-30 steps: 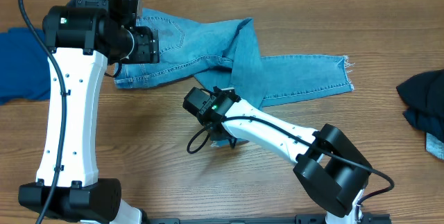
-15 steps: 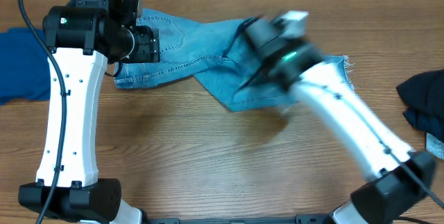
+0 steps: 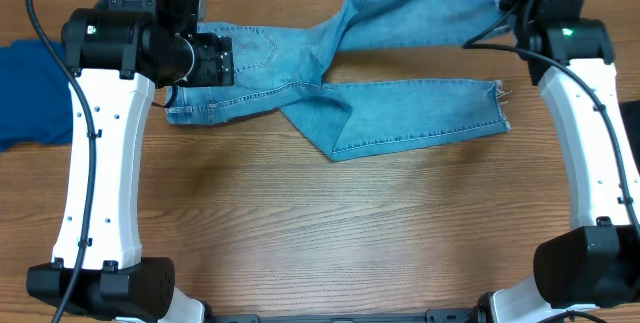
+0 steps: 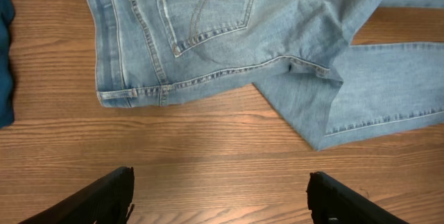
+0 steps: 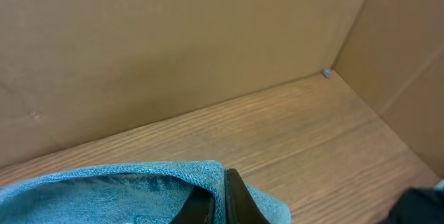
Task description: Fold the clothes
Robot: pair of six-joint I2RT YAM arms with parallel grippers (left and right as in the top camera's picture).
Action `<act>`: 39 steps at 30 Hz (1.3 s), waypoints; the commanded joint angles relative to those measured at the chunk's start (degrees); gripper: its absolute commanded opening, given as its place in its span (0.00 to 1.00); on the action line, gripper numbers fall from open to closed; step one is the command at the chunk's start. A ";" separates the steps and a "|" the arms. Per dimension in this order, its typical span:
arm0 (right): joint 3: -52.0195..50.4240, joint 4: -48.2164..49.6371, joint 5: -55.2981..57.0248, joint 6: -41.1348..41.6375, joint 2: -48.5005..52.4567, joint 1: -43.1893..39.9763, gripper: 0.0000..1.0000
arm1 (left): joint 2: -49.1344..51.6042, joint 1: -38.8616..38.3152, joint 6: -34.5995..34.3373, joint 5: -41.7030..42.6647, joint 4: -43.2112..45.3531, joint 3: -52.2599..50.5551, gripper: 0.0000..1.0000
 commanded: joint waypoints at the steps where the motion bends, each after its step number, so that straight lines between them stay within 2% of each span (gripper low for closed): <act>1: 4.94 0.98 -3.78 -5.38 -1.49 -0.59 0.04 | 0.00 -0.11 0.42 0.66 0.63 0.61 0.84; 7: 11.17 0.74 -6.10 -7.23 -4.20 0.46 0.04 | 0.00 -0.11 0.42 0.46 1.81 0.61 0.84; 14: 12.20 -0.98 -29.77 -14.38 -10.34 0.46 0.04 | 0.00 -0.11 0.42 0.61 4.50 0.61 0.84; 18: 12.20 -3.85 -38.01 -19.56 -13.77 0.46 0.04 | 0.00 -0.11 0.42 0.50 4.74 0.61 0.84; 22: 12.20 -7.23 -48.50 -28.50 -19.26 0.46 0.04 | 0.00 -0.07 0.44 0.39 4.79 0.61 0.84; 26: 12.20 -13.94 -59.69 -36.65 -24.83 0.46 0.04 | 0.00 -0.07 0.44 0.42 5.38 0.61 0.84; 32: 12.20 -28.28 -70.29 -49.79 -30.49 0.46 0.04 | 0.00 -0.07 0.46 -0.28 5.79 0.61 0.85; 37: 12.20 -41.48 -71.17 -63.34 -33.62 0.46 0.04 | 0.00 -0.07 0.46 -2.12 5.77 0.61 0.89; 39: 12.20 -44.85 -70.99 -65.20 -33.92 0.46 0.05 | 0.00 -0.07 0.46 -2.45 5.77 0.61 0.90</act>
